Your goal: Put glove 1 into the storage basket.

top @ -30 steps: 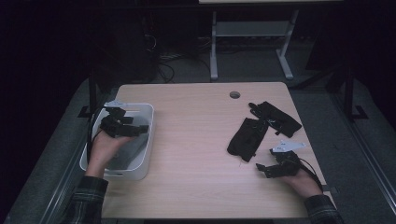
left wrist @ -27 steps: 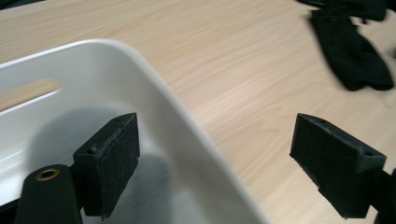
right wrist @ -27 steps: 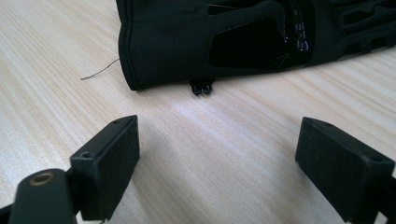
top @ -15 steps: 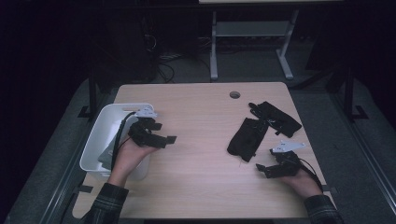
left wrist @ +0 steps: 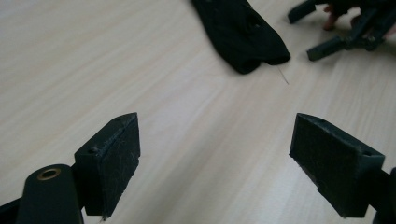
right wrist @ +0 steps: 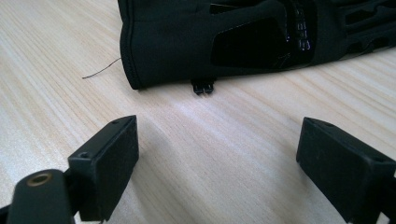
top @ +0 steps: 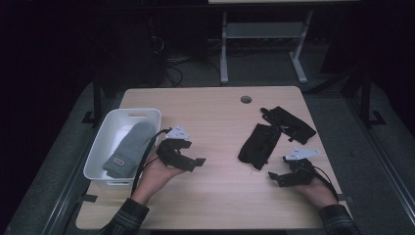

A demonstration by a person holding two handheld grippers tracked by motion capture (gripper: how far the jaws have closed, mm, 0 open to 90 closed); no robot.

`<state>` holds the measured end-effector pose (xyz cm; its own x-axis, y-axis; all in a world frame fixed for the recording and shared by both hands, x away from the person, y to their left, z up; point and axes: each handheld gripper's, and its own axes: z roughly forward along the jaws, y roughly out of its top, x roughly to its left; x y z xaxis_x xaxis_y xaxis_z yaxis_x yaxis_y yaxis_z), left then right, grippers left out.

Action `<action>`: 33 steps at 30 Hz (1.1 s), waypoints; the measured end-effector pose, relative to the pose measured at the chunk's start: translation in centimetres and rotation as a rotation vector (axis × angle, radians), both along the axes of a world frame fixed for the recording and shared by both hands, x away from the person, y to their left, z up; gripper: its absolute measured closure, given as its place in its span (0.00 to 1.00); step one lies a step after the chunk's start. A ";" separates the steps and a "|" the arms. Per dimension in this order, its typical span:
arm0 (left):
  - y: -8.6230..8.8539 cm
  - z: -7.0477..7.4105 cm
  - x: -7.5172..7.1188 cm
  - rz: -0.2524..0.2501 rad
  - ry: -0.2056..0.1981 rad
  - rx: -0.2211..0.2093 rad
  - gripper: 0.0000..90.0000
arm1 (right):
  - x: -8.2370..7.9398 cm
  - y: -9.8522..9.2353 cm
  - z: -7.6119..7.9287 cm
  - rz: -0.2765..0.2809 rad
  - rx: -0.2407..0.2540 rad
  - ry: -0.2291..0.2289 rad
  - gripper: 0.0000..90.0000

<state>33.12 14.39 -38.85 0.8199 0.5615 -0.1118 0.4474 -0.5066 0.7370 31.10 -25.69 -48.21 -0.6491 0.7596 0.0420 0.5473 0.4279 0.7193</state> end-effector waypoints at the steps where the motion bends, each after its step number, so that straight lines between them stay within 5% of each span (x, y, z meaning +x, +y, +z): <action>1: -0.4 -0.3 -0.2 -0.012 0.001 0.002 0.17 | 0.0 0.0 0.0 0.000 0.000 0.000 0.14; 10: -2.0 -3.2 -1.8 -0.033 -0.039 0.062 0.17 | 0.0 0.0 0.0 0.005 -0.002 -0.004 0.14; 15: -2.4 -5.1 -2.4 -0.045 -0.063 0.183 0.17 | 0.0 0.0 0.0 0.005 -0.002 -0.004 0.14; 17: -2.1 -6.0 -2.3 -0.042 -0.026 0.158 0.17 | 0.0 0.0 0.0 0.007 -0.003 -0.004 0.14; 22: -1.4 -7.5 -1.8 -0.025 -0.016 0.159 0.17 | -0.1 0.0 0.2 0.018 -0.016 0.010 0.16; 26: -1.2 -8.3 -1.6 -0.032 -0.035 0.147 0.16 | -0.1 0.2 0.5 0.028 -0.040 0.011 0.19; 33: -0.5 -8.9 -1.6 -0.054 -0.075 0.086 0.14 | -0.3 -0.2 1.8 -0.009 -0.002 -0.027 0.31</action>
<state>31.57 13.90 -47.79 0.8534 0.5213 -0.0028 0.3634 -0.5909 0.7203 30.85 -25.92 -46.44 -0.6430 0.7655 0.0232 0.5317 0.4245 0.7329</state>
